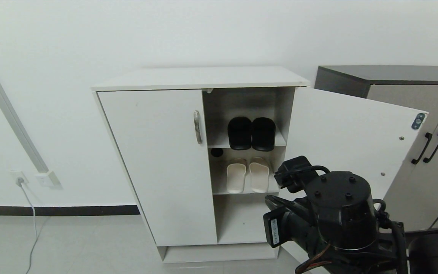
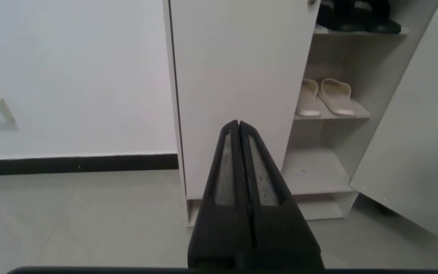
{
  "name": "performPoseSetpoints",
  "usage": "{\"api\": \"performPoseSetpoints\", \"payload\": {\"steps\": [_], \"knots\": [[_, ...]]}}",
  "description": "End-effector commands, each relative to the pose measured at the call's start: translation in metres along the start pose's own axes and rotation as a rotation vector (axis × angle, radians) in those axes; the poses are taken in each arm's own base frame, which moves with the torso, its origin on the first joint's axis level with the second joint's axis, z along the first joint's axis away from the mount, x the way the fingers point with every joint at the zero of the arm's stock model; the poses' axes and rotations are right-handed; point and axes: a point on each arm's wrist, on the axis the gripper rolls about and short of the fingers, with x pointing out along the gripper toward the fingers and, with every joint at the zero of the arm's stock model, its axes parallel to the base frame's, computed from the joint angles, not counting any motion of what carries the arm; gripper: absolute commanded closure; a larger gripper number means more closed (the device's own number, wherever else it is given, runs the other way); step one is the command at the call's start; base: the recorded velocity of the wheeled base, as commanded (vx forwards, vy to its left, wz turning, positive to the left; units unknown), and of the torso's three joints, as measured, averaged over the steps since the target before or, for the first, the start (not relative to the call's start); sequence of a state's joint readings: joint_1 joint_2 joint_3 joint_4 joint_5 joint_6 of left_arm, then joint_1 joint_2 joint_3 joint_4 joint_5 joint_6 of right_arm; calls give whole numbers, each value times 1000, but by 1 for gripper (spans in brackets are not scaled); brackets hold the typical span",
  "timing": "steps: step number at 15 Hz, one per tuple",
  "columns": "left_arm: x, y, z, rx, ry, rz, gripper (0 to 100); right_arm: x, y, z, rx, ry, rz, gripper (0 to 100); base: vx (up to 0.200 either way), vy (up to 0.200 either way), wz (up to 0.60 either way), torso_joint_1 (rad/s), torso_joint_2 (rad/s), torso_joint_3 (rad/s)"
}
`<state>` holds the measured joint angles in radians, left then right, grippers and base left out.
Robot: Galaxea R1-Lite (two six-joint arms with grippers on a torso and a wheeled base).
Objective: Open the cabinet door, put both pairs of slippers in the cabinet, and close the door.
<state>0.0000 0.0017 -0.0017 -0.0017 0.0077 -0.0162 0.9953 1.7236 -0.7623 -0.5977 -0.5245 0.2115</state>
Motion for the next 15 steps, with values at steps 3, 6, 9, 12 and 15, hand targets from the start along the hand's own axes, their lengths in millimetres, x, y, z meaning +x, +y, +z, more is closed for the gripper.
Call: {"api": "performPoseSetpoints", "payload": {"steps": [3,6,9,12,15], "knots": [[0,0,0,1,0,0,100,1,0,-1,-2,4,-2,100,0,0,0,90,-437,-355],[0,0,0,1,0,0,100,2,0,-2,-3,6,-4,100,0,0,0,119,-453,-341],[0,0,0,1,0,0,100,1,0,-2,-3,6,-4,100,0,0,0,146,-473,-330],[0,0,0,-1,0,0,100,1,0,-2,-3,6,-3,100,0,0,0,168,-487,-320],[0,0,0,-1,0,0,100,1,0,-2,-3,6,-4,100,0,0,0,181,-500,-316]]}}
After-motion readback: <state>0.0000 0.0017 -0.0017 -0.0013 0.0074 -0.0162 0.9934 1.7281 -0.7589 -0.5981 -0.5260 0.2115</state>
